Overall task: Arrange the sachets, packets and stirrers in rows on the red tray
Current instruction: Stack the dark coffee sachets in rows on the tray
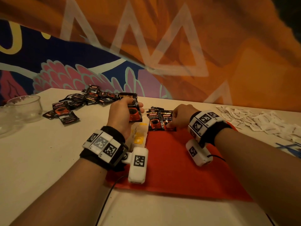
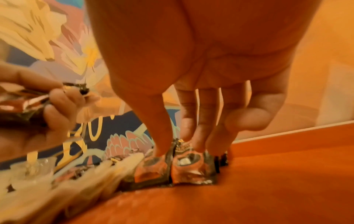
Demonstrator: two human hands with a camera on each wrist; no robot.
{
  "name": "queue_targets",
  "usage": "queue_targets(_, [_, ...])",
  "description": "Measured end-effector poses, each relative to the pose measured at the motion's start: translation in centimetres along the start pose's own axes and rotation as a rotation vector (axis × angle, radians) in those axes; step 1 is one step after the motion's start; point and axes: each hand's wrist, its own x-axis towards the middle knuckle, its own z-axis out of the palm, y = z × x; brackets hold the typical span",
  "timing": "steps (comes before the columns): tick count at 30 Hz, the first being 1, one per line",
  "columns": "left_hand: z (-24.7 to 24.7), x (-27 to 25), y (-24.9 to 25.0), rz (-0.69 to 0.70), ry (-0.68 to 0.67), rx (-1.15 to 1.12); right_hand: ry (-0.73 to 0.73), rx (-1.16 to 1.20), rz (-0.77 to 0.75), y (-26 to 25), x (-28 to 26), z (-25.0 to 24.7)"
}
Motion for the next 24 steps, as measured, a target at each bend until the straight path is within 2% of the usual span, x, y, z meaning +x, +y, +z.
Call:
queue_targets(6, [0.5, -0.8, -0.4, 0.044, -0.034, 0.103, 0.083, 0.43, -0.198, -0.7, -1.9, -1.3])
queue_targets(11, [0.7, -1.4, -0.3, 0.054, -0.067, 0.062, 0.042, 0.7, -0.298, -2.2, -3.7, -1.2])
queue_targets(17, [1.0, -1.6, -0.3, 0.08, -0.103, 0.029, 0.009, 0.827, -0.417, -2.9, -5.2, -1.0])
queue_targets(24, [1.1, -1.4, -0.6, 0.076, -0.128, 0.033, 0.111, 0.799, -0.402, -2.6, -4.5, 0.5])
